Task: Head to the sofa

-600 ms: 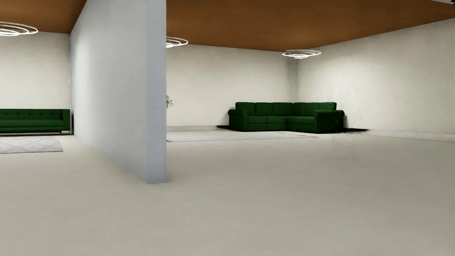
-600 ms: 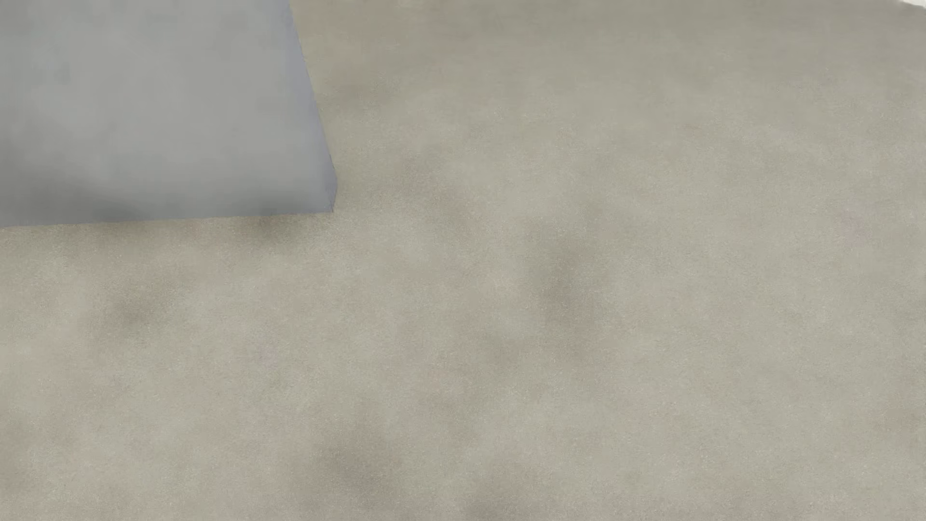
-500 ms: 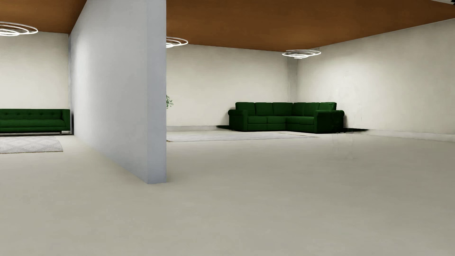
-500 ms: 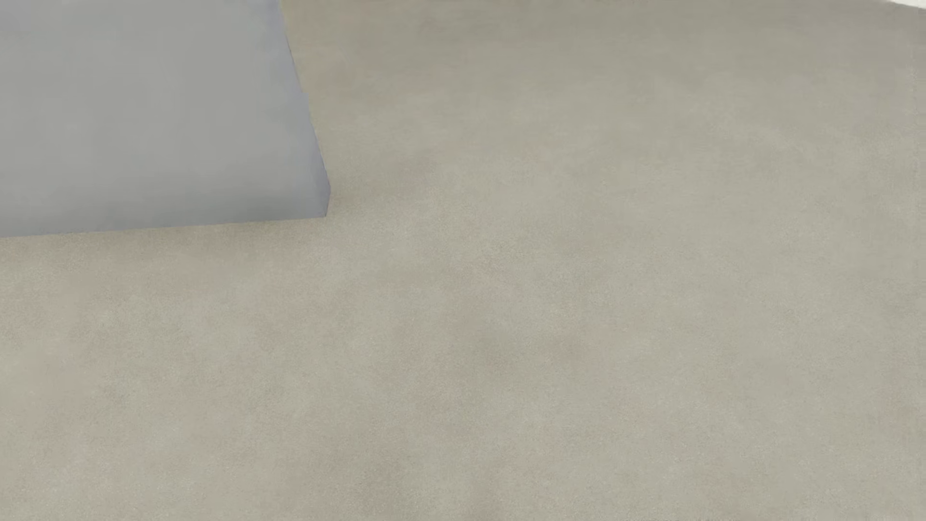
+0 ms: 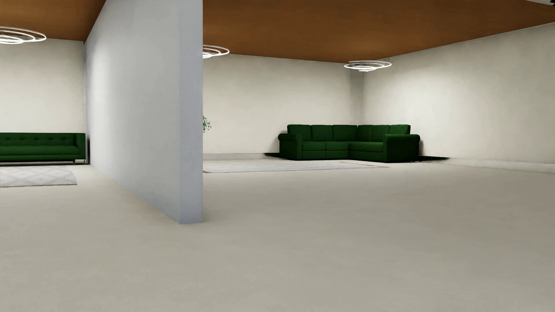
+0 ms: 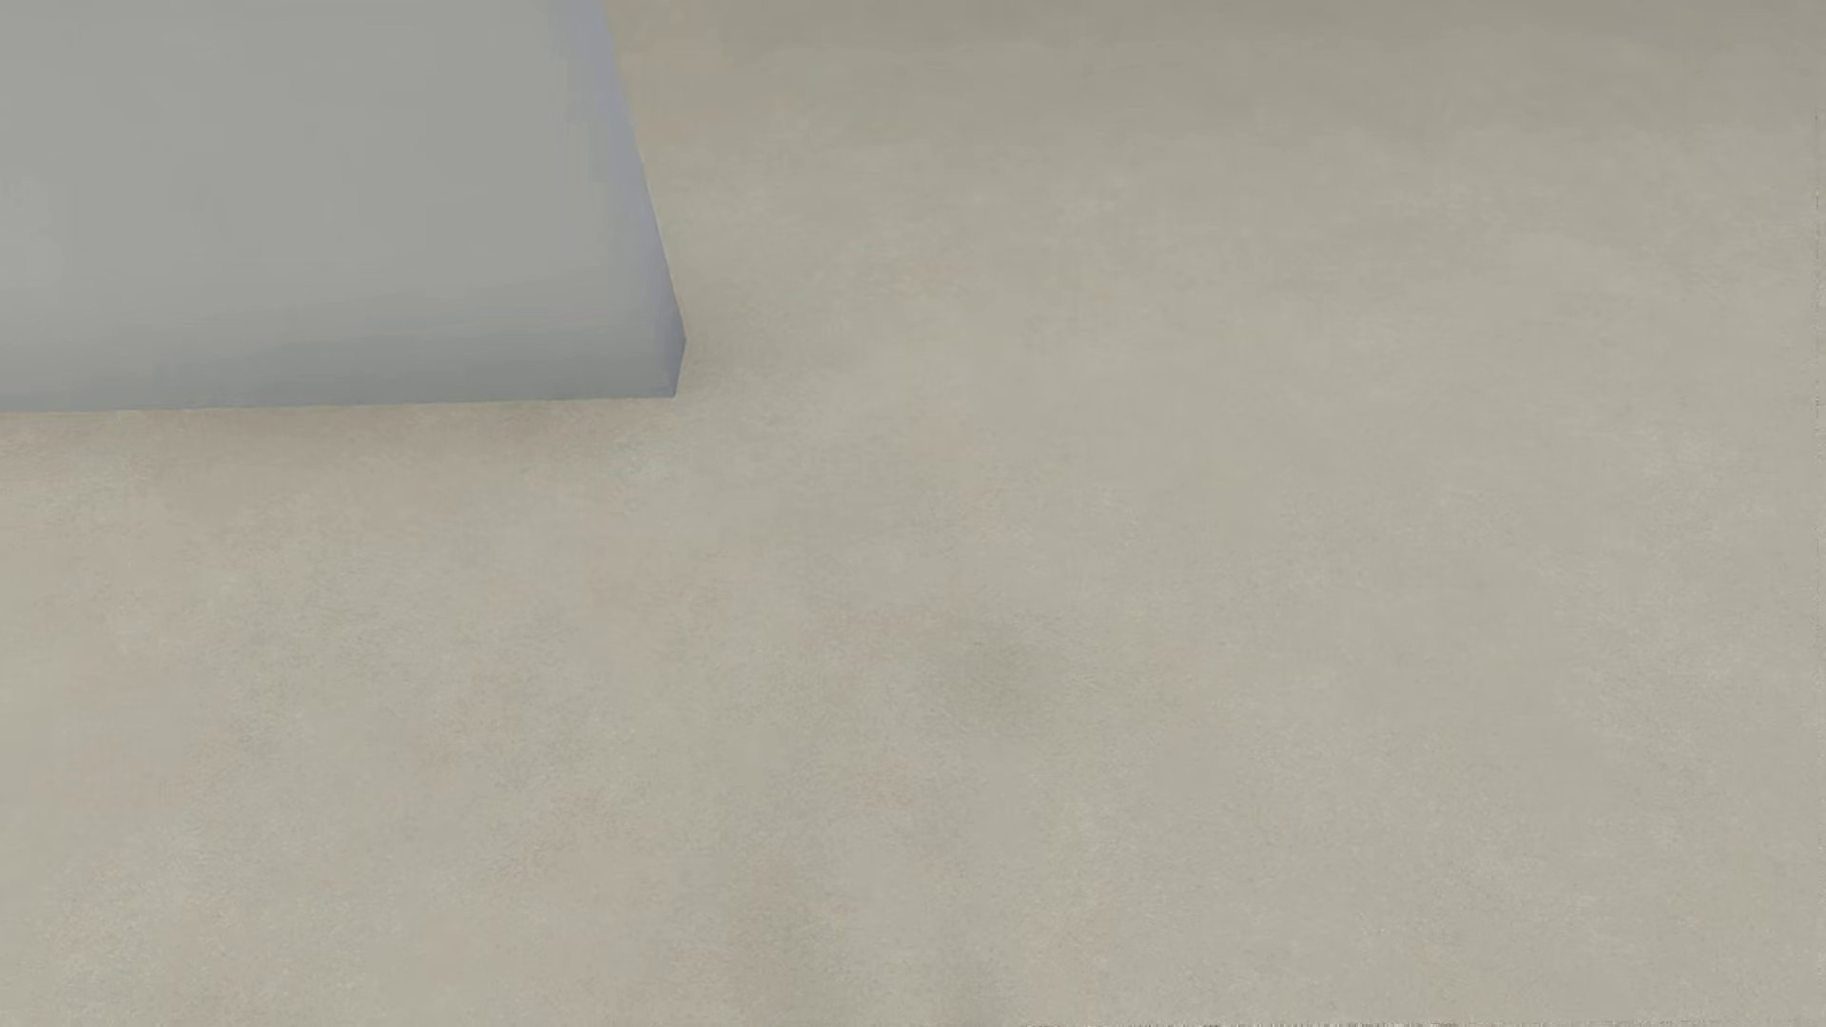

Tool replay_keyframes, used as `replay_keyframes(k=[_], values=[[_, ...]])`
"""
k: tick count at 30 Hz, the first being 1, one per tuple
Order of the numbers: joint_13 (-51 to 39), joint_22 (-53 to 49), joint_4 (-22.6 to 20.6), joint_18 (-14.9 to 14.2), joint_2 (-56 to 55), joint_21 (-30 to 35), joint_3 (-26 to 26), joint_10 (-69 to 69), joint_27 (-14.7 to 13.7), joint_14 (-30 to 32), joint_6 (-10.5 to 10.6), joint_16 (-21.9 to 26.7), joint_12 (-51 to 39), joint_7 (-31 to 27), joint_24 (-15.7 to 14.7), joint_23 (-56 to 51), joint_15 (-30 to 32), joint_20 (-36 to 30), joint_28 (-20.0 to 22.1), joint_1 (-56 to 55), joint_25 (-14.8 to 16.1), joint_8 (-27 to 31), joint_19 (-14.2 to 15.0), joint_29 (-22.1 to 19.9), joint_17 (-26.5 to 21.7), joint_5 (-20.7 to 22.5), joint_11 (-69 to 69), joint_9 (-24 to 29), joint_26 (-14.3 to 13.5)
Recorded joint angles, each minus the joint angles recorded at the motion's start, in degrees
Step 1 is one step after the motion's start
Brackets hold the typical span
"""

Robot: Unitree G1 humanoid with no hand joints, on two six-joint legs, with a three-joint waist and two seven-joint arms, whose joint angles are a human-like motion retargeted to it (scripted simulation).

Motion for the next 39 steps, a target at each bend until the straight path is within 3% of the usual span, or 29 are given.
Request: replay_keyframes(k=[2,5,9,11,12,13,14,16,17,19,21,23,24,25,26,27,28,29,30,31,32,33,35,37,39], values=[[1.4,-3.8,1.3,0.0,-6.3,0.9,-3.2,-0.4,0.0,-2.4,0.6,2.2,-0.1,0.0,0.0,0.3,-0.7,-0.4,0.0,2.5,0.0,0.0,0.0,0.0,0.0,0.5,8.7,0.9,0.0],[3.3,-2.2,3.2,0.0,-14.4,1.5,-8.2,-1.6,0.0,-6.1,2.8,1.2,-3.3,0.0,0.0,1.8,2.9,1.6,0.0,5.7,0.0,0.0,0.0,0.0,-1.2,0.3,3.8,1.7,0.0],[4.5,-2.1,3.6,0.0,-21.0,1.6,-9.8,-2.6,0.0,-14.0,2.9,1.2,-6.1,0.0,0.0,7.4,8.9,2.6,0.0,15.5,0.0,0.0,0.0,0.0,-1.2,-0.1,-5.5,3.4,0.0],[4.6,0.3,3.7,0.0,-22.2,0.9,-12.7,-3.6,0.0,-13.0,2.9,1.1,-7.1,0.0,0.0,8.4,7.8,0.9,0.0,19.4,0.0,0.0,0.0,0.0,-1.4,-1.9,-4.7,3.3,0.0],[4.6,-1.4,5.1,0.0,-23.1,1.4,-13.6,-2.9,0.0,-11.6,3.4,2.1,-6.2,0.0,0.0,8.9,7.7,-1.6,0.0,20.4,0.0,0.0,0.0,0.0,-1.5,-0.4,-2.7,2.8,0.0],[4.7,1.2,6.7,0.0,-24.7,1.1,-15.1,-1.0,0.0,-8.3,4.1,0.6,-5.2,0.0,0.0,9.4,5.9,1.4,0.0,19.6,0.0,0.0,0.0,0.0,-1.3,0.2,1.6,2.0,0.0],[5.3,2.0,7.7,0.0,-23.0,1.5,-15.6,2.1,0.0,-2.9,5.2,0.6,-4.4,0.0,0.0,8.5,4.0,-2.2,0.0,20.1,0.0,0.0,0.0,0.0,-2.1,0.9,4.5,2.0,0.0],[4.2,2.4,8.7,0.0,-19.2,2.5,-14.1,18.1,0.0,16.3,4.4,1.0,-1.1,0.0,0.0,10.1,-0.5,-2.9,0.0,13.1,0.0,0.0,0.0,0.0,-1.2,1.6,6.8,0.6,0.0],[3.6,2.7,10.4,0.0,-14.5,1.3,-13.1,30.5,0.0,21.9,4.8,0.5,-0.5,0.0,0.0,8.8,-2.5,-3.2,0.0,7.8,0.0,0.0,0.0,0.0,-1.2,3.7,6.0,2.6,0.0],[2.1,2.3,9.7,0.0,-5.5,2.0,-6.2,49.7,0.0,20.2,3.7,1.3,1.6,0.0,0.0,6.6,-4.7,-3.5,0.0,-3.8,0.0,0.0,0.0,0.0,-0.9,5.5,1.9,4.3,0.0],[0.9,2.2,8.2,0.0,3.9,1.7,1.5,46.7,0.0,22.1,2.2,0.5,4.0,0.0,0.0,2.7,-4.7,0.9,0.0,-15.0,0.0,0.0,0.0,0.0,-0.9,5.4,-4.9,4.7,0.0],[-0.5,0.9,6.4,0.0,13.8,1.0,7.1,26.4,0.0,28.9,0.7,1.8,5.9,0.0,0.0,-1.2,-3.6,-0.5,0.0,-21.4,0.0,0.0,0.0,0.0,-2.0,4.5,-12.3,5.1,0.0],[-1.8,0.3,6.3,0.0,18.0,0.8,9.0,15.6,0.0,28.9,0.7,2.3,7.0,0.0,0.0,-2.9,-4.0,-0.3,0.0,-23.6,0.0,0.0,0.0,0.0,-2.7,4.3,-14.7,4.8,0.0],[-2.8,0.4,6.3,0.0,21.7,0.4,10.8,6.2,0.0,21.5,0.7,2.1,7.5,0.0,0.0,-4.4,-5.0,0.5,0.0,-25.4,0.0,0.0,0.0,0.0,-3.4,4.3,-16.7,4.4,0.0],[-4.1,-0.2,6.6,0.0,24.6,0.3,11.8,0.5,0.0,8.6,0.9,2.4,8.2,0.0,0.0,-5.6,-6.1,-0.2,0.0,-26.8,0.0,0.0,0.0,0.0,-4.1,4.2,-17.4,3.6,0.0],[-5.2,1.0,6.7,0.0,26.5,-0.3,12.8,0.3,0.0,0.5,0.6,2.1,8.6,0.0,0.0,-5.6,-7.1,-0.5,0.0,-28.2,0.0,0.0,0.0,0.0,-4.3,3.7,-17.0,3.0,0.0],[-5.6,0.9,6.9,0.0,28.1,-1.4,14.8,0.4,0.0,4.7,0.5,2.4,8.8,0.0,0.0,-5.2,-7.0,-1.4,0.0,-29.0,0.0,0.0,0.0,0.0,-4.2,3.6,-16.2,3.4,0.0],[-5.3,1.3,6.3,0.0,29.5,-2.5,15.5,4.1,0.0,18.6,-0.3,2.5,9.1,0.0,0.0,-4.6,-4.5,-1.4,0.0,-31.3,0.0,0.0,0.0,0.0,-3.8,2.7,-14.3,3.0,0.0],[-4.5,1.9,5.2,0.0,28.8,-3.5,15.9,8.6,0.0,29.6,-1.8,2.3,9.0,0.0,0.0,-3.6,1.7,-2.0,0.0,-33.2,0.0,0.0,0.0,0.0,-2.8,1.2,-10.7,2.5,0.0],[-3.5,3.2,3.4,0.0,27.6,-3.0,14.5,12.4,0.0,31.9,-3.0,2.3,8.6,0.0,0.0,-2.0,12.1,-2.7,0.0,-31.5,0.0,0.0,0.0,0.0,-1.9,-0.5,-2.7,2.9,0.0],[-2.3,4.1,1.6,0.0,22.1,-2.2,12.6,14.1,0.0,31.2,-3.1,2.0,7.7,0.0,0.0,-0.3,21.8,-3.1,0.0,-29.2,0.0,0.0,0.0,0.0,-1.6,-1.3,8.7,2.3,0.0],[-1.8,2.8,-0.3,0.0,15.0,0.1,10.6,14.1,0.0,28.9,-3.6,2.1,7.3,0.0,0.0,0.4,21.5,-1.9,0.0,-26.0,0.0,0.0,0.0,0.0,-1.9,-2.7,21.3,2.2,0.0],[-0.7,2.7,-0.7,0.0,5.0,1.6,4.6,9.2,0.0,20.7,-2.3,1.8,4.3,0.0,0.0,0.8,6.9,-0.3,0.0,-13.4,0.0,0.0,0.0,0.0,-1.8,-2.7,33.5,4.4,0.0],[1.1,-0.3,0.3,0.0,-4.7,1.7,-2.6,4.4,0.0,11.6,0.0,2.7,1.2,0.0,0.0,1.1,0.8,1.3,0.0,-3.1,0.0,0.0,0.0,0.0,-2.0,-1.6,27.5,4.4,0.0],[3.7,-4.7,2.2,0.0,-10.0,1.7,-7.1,-0.4,0.0,2.1,1.4,4.4,-1.8,0.0,0.0,-0.1,2.9,2.7,0.0,7.3,0.0,0.0,0.0,0.0,-2.8,-1.4,10.3,4.4,0.0]])
